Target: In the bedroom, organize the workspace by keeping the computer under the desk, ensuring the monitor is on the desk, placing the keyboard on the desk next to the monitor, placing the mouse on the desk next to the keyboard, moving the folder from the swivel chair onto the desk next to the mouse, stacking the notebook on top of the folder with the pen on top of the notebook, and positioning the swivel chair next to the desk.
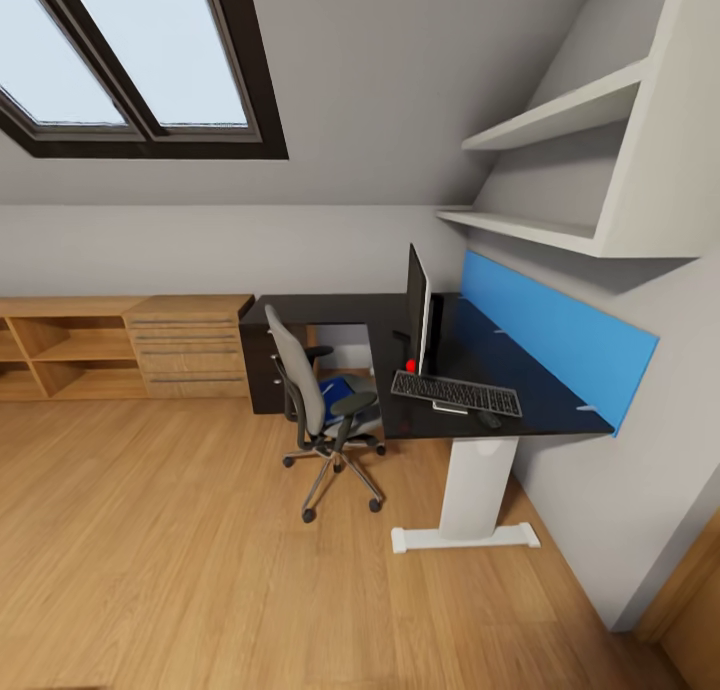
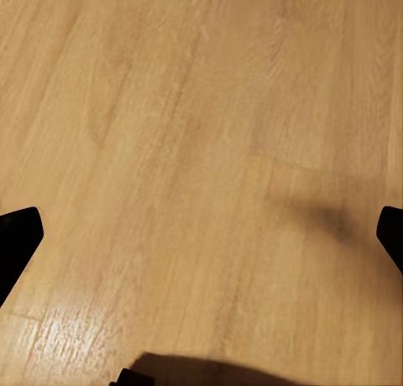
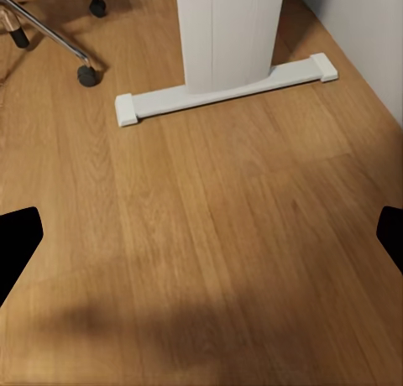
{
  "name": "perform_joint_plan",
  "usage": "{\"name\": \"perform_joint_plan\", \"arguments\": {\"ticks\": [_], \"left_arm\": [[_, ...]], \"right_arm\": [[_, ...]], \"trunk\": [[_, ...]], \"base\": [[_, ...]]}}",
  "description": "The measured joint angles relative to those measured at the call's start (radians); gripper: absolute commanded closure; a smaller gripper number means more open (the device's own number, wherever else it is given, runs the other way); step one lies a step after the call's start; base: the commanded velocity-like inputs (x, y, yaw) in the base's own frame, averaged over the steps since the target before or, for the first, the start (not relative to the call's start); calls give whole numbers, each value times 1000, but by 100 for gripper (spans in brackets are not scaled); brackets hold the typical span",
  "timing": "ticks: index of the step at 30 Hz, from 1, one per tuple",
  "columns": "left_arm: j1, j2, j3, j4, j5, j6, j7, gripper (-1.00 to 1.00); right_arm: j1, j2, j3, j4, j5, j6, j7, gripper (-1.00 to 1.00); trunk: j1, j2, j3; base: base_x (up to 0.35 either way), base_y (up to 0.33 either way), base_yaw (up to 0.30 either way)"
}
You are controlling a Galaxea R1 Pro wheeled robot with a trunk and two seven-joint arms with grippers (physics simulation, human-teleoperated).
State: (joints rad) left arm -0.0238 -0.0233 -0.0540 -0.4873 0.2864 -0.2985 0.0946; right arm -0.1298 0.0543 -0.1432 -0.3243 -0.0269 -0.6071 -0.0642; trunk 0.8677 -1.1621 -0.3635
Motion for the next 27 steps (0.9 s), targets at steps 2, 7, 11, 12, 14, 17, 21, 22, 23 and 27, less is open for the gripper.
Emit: {"name": "perform_joint_plan", "arguments": {"ticks": [2, 7, 11, 12, 14, 17, 21, 22, 23, 27], "left_arm": [[0, 0, 0, 0, -1, -1, 3, -100], [0, -2, 0, -6, -1, -4, 5, -100], [0, -1, 0, -31, -2, -6, 7, -100], [0, -1, 0, -41, -2, -6, 8, -100], [0, -1, 0, -53, -3, -10, 8, -100], [0, 0, 0, -61, -3, -57, 5, -100], [0, 1, 2, -63, -3, -121, -2, -100], [0, 1, 2, -63, -3, -125, -2, -100], [0, 1, 2, -63, -3, -128, -3, -100], [0, 1, 2, -62, -4, -137, -5, -100]], "right_arm": [[0, 0, 0, 0, 0, 0, 0, -100], [0, 1, 1, 1, 1, 0, 1, -100], [0, 0, 0, 2, 1, 0, 0, -100], [0, -1, 0, 2, 0, 0, -1, -100], [0, 0, 0, 2, 0, 0, -1, -100], [0, -1, 1, 2, 1, 0, 1, -100], [0, -3, 2, 2, 2, 0, 2, -100], [0, -3, 2, 2, 2, 0, 2, -100], [0, -3, 2, 2, 3, 0, 2, -100], [0, -3, 2, 1, 3, -2, 1, -100]], "trunk": [[8, -14, -6], [27, -49, -22], [42, -77, -34], [46, -84, -38], [54, -98, -44], [65, -119, -53], [81, -147, -66], [84, -154, -69], [88, -161, -72], [104, -189, -85]], "base": [[0, 0, 0], [0, 0, 0], [0, 0, 0], [0, 0, 0], [0, 0, 0], [0, 0, 0], [0, 0, 0], [0, 0, 0], [0, 0, 0], [0, 0, 0]]}}
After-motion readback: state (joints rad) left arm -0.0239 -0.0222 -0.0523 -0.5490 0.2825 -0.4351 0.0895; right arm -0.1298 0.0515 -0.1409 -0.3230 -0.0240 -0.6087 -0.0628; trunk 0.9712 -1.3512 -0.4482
